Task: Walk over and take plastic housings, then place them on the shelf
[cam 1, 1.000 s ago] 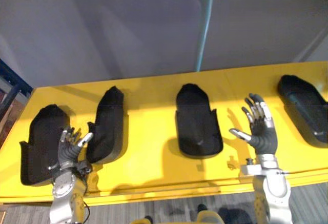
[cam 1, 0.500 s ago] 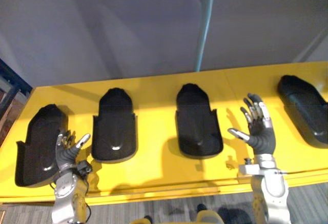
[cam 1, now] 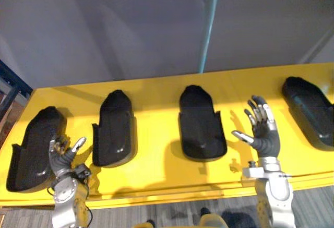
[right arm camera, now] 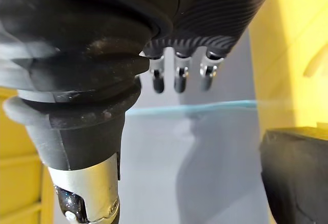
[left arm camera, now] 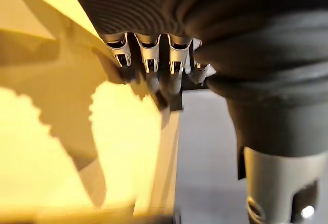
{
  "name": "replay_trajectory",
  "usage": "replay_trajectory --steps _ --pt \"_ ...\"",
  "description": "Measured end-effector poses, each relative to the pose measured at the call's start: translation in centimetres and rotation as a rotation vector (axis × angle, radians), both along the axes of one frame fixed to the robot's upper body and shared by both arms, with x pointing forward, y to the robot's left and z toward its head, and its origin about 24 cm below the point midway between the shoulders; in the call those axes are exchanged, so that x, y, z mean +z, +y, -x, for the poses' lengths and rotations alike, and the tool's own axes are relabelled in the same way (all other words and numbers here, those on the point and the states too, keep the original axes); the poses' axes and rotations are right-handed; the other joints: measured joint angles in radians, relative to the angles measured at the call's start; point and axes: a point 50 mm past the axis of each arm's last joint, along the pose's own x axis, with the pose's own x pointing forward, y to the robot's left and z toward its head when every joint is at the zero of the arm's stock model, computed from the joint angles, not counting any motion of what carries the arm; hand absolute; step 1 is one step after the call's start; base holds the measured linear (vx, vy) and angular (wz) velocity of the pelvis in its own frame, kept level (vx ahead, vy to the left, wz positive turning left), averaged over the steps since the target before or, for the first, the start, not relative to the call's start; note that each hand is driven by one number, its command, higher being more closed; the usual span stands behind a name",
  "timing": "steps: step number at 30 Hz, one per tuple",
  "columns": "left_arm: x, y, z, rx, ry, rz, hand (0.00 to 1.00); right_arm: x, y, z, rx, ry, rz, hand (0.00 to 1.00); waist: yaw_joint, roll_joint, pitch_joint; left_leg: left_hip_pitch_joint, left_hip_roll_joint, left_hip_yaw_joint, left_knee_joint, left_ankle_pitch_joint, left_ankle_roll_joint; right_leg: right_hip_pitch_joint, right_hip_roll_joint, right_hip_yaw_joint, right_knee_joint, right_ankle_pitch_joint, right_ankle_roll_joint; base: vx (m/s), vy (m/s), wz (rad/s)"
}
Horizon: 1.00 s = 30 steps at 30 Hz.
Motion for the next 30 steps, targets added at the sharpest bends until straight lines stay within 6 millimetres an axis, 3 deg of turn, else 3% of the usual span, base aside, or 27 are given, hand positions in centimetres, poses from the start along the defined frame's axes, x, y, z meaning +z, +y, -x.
replay_trajectory --steps 9,16,19,23,28,30 --pt "-1.2 1.1 0.7 0.12 0.038 0.011 0.0 -0.6 0.2 0.0 0.009 0.028 -0.006 0.0 0.0 0.0 -0.001 0.001 0.0 -0.001 0.0 0.003 0.003 -0.001 0.0 0.0 0.005 0.0 0.0 0.0 0.0 0.0" --pt "-0.4 1.1 0.4 0.09 -0.038 -0.043 0.0 -1.2 0.2 0.0 0.011 0.054 -0.008 0.0 -0.002 0.0 -0.001 0.002 0.0 0.0 -0.001 0.006 0.003 -0.003 0.002 0.001 0.008 0.0 -0.001 0.0 0.0 0.0" --pt "2.3 0.2 -0.4 0.017 -0.179 -0.137 0.0 -1.3 0.2 0.1 0.019 0.06 -0.005 0.0 -0.002 -0.002 -0.004 0.002 0.0 0.003 0.0 0.006 0.002 -0.004 0.005 0.003 0.009 0.0 -0.001 0.0 0.0 0.0" --pt "8.0 -1.9 -0.6 -0.073 -0.48 -0.306 0.0 -1.7 0.2 0.4 0.026 0.076 -0.004 0.0 -0.003 0.005 -0.023 0.002 0.003 0.011 -0.003 0.006 0.002 -0.01 0.008 0.012 0.009 0.0 -0.001 0.0 0.0 -0.05" --pt "13.6 -3.8 1.8 -0.069 -0.834 -0.504 0.0 -2.0 0.8 0.6 0.037 0.085 -0.027 0.0 -0.018 0.019 -0.034 0.003 0.005 0.016 -0.003 0.006 0.002 -0.013 0.011 0.019 0.009 0.0 -0.001 0.0 0.0 -0.03" --pt "14.6 -4.3 2.7 -0.032 -0.91 -0.557 0.0 -2.1 1.0 0.6 0.039 0.087 -0.032 0.0 -0.019 0.025 -0.038 0.006 0.006 0.016 -0.003 0.006 0.002 -0.01 0.011 0.019 0.009 0.0 -0.001 0.0 0.0 0.0"
